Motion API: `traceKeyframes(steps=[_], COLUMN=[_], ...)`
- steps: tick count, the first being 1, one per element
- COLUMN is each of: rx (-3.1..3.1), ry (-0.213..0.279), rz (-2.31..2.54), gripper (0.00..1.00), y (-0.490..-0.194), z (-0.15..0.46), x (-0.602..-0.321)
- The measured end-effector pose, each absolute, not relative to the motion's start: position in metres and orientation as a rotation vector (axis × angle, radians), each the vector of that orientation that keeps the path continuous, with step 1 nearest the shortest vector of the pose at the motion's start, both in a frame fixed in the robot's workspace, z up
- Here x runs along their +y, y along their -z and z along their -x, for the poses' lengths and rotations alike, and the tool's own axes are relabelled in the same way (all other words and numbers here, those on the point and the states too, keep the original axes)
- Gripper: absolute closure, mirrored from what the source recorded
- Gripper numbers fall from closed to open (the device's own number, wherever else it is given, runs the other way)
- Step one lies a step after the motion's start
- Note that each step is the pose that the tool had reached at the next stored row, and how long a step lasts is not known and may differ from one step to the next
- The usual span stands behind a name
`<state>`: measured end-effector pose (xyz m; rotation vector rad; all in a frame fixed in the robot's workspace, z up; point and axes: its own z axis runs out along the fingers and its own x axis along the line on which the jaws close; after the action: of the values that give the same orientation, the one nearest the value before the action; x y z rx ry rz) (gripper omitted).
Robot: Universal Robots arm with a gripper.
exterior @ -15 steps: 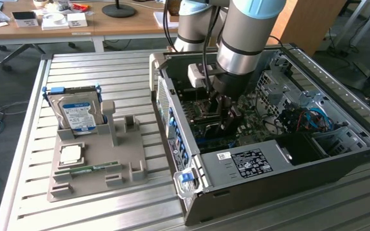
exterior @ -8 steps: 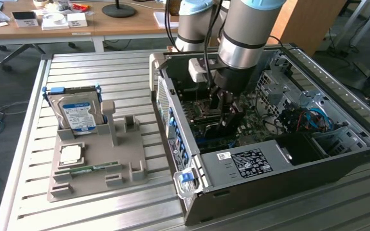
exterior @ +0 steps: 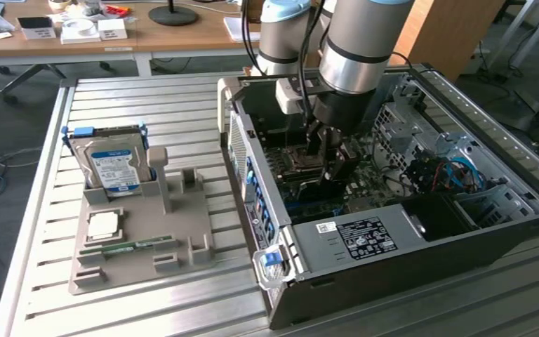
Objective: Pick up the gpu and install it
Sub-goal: 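Press down on the gpu until it lock into place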
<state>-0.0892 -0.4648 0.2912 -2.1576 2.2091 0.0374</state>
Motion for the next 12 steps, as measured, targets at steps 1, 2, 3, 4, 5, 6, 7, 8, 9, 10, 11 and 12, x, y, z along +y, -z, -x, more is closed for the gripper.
traceKeyframes(steps=[1, 2, 3, 4, 5, 6, 7, 8, 9, 10, 11, 12], rx=[2.209, 2.209, 2.209, 2.209, 2.209, 2.209, 2.209, 2.209, 2.209, 2.209, 2.209, 2.209], ry=[-0.037, -0.037, -0.037, -0.038, -0.037, -0.038, -0.037, -0.037, -0.037, -0.037, -0.037, -0.037], rz=[2.158, 2.158, 2.158, 2.158, 2.158, 2.158, 2.158, 2.158, 2.158, 2.158, 2.158, 2.158], gripper=[0.31, 0.31, 0.31, 0.31, 0.31, 0.31, 0.31, 0.31, 0.31, 0.31, 0.31, 0.33], y=[-0.2912, -0.2912, -0.2912, -0.2912, -0.2912, -0.2912, -0.2912, -0.2912, -0.2912, -0.2912, -0.2912, -0.2912], z=[0.0892, 0.0892, 0.0893, 0.0892, 0.0892, 0.0892, 0.0892, 0.0892, 0.0892, 0.0892, 0.0892, 0.0892], x=[-0.4648, -0.4648, -0.4648, -0.4648, -0.4648, -0.4648, -0.4648, -0.4648, -0.4648, -0.4648, -0.4648, -0.4648])
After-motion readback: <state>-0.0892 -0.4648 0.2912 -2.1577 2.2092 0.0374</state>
